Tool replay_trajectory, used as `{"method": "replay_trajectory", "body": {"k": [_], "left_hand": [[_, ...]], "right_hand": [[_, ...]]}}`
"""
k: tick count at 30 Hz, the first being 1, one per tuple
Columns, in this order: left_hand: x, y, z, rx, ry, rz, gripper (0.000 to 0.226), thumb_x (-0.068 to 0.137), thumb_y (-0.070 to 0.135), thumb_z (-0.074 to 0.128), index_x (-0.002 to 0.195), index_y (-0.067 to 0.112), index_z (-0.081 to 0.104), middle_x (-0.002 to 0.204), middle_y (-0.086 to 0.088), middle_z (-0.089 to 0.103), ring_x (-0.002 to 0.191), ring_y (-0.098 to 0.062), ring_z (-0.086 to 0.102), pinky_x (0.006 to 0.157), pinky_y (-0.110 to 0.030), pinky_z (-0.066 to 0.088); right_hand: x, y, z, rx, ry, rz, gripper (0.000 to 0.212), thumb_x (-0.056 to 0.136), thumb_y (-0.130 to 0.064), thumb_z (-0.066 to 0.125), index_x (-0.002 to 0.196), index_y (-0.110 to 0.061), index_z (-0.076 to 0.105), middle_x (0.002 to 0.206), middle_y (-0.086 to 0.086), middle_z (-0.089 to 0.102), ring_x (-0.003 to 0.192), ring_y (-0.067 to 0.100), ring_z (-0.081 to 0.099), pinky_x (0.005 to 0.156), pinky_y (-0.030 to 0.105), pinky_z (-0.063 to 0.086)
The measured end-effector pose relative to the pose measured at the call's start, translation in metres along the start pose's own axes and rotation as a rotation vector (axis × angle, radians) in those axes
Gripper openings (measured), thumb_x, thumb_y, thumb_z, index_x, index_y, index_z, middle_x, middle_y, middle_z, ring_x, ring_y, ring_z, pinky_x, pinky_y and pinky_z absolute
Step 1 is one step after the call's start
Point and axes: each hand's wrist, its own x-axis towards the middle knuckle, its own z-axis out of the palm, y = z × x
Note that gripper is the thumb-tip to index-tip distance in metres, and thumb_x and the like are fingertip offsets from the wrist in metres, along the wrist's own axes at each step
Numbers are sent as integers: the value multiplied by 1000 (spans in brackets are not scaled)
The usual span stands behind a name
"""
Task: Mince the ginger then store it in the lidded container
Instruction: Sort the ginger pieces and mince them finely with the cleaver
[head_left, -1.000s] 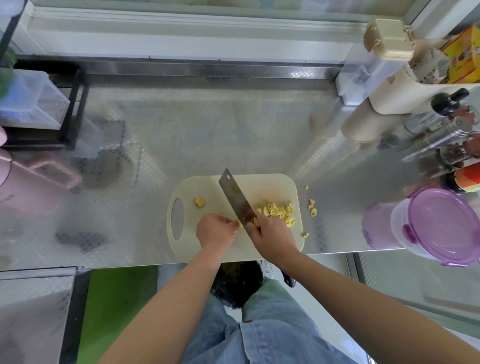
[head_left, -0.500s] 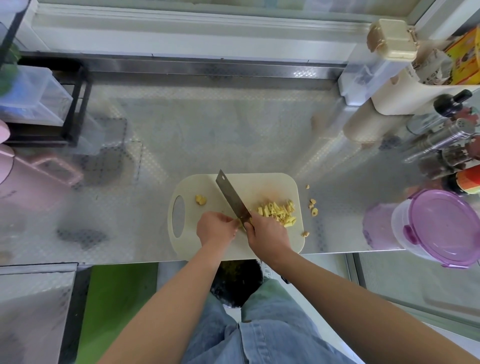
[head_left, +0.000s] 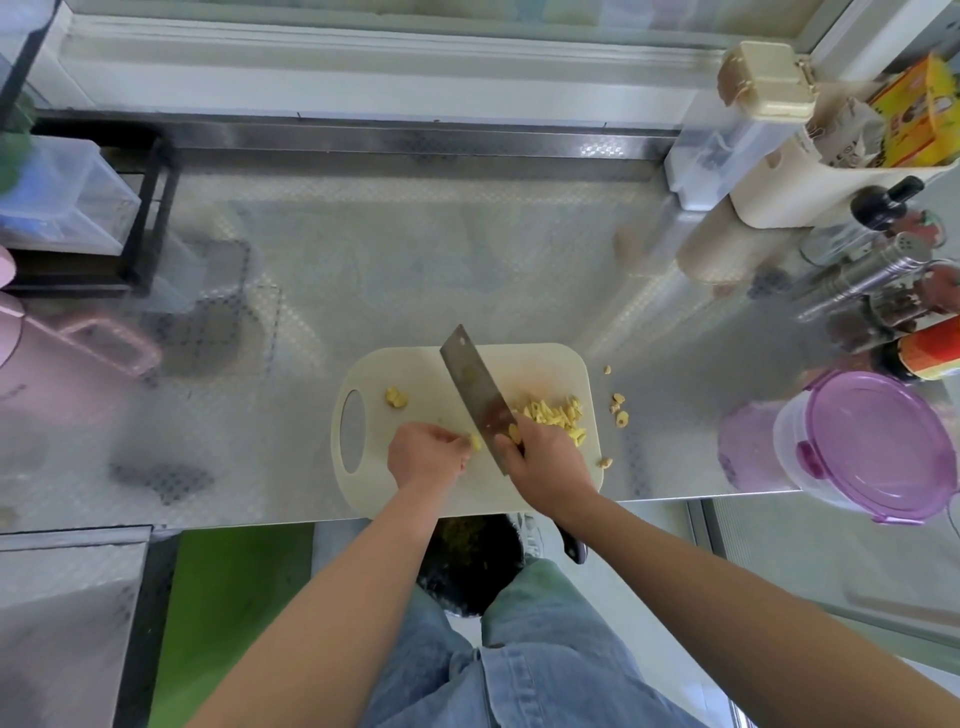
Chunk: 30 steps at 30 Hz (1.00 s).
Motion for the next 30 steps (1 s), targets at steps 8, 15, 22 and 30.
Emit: {"method": "replay_trajectory", "body": {"k": [8,15,22,30], "left_hand": [[-4,5,-1,10,21,-10,27,71,14,72,46,17,62,54,-5,67,62,-22,69,66,-29,52],[-2,5,0,51,8,4,27,72,20,72,46,18,63,56,-5,68,61,-23,66,61,-28,48],[-4,4,-2,60,-1,16,21,74,18,69,53,18,68,53,-2,65,55,-18,62,55,-24,42],[-7,2,-1,15,35,11,26,76,12,69,52,20,67,60,-5,70,64,-22,70,71,-33,57]], "right_hand": [[-5,-4,5,-65,-45,-19,23,99,-33,43,89,-14,47,69,7,51,66,29,50,55,31,34],[-6,-9,13,-137,-34,-17,23,101,-32,38,106,-14,51,84,9,59,76,30,54,61,33,35],[6,-19,19,-128,-33,9,18,101,-28,38,98,-12,48,83,8,58,75,28,52,60,32,34],[7,-10,7,-27,5,-7,24,100,-30,44,86,-10,48,64,4,50,60,24,47,53,31,31]]}}
